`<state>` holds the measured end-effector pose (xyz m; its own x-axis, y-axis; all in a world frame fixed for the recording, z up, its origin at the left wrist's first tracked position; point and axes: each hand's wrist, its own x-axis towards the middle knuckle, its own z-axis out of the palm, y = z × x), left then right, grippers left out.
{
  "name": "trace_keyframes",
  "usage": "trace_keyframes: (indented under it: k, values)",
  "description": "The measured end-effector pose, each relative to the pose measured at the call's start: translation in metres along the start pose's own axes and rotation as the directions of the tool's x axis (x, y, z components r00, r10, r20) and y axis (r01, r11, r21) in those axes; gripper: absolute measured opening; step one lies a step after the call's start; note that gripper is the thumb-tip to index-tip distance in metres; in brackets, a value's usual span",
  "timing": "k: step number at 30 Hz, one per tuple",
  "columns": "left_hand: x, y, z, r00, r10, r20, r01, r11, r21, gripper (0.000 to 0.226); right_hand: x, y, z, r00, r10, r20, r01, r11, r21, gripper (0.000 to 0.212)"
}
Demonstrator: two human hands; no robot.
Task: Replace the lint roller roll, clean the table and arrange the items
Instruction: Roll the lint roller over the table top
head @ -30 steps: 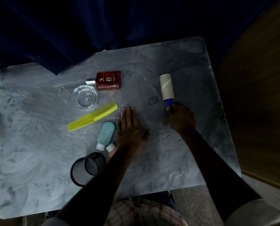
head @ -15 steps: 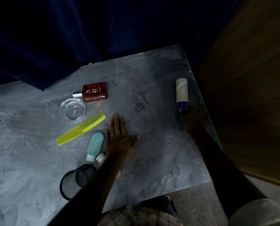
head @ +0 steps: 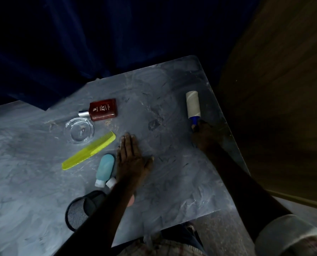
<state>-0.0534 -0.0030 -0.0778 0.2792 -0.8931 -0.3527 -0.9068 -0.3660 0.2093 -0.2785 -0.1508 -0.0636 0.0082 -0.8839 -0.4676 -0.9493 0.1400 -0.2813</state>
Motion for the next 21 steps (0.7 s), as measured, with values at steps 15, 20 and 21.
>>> trace_keyframes:
  k: [15, 20, 21]
  values:
    - [0.003, -0.003, 0.012, 0.998, 0.017, -0.056, -0.018, 1.0, -0.018, 0.109, -0.026, -0.064, 0.028, 0.98, -0.201, -0.006, 0.198, 0.966, -0.166, 0.035]
    - [0.003, -0.004, 0.013, 0.999, 0.02, -0.045, -0.022, 0.999, -0.027, 0.107, -0.047, -0.087, 0.043, 0.952, -0.306, -0.005, 0.294, 0.92, -0.257, 0.036]
    - [0.003, -0.004, 0.014, 0.999, 0.025, -0.049, -0.026, 0.999, -0.031, 0.107, -0.05, -0.09, 0.047, 0.946, -0.325, 0.003, 0.315, 0.913, -0.259, 0.037]
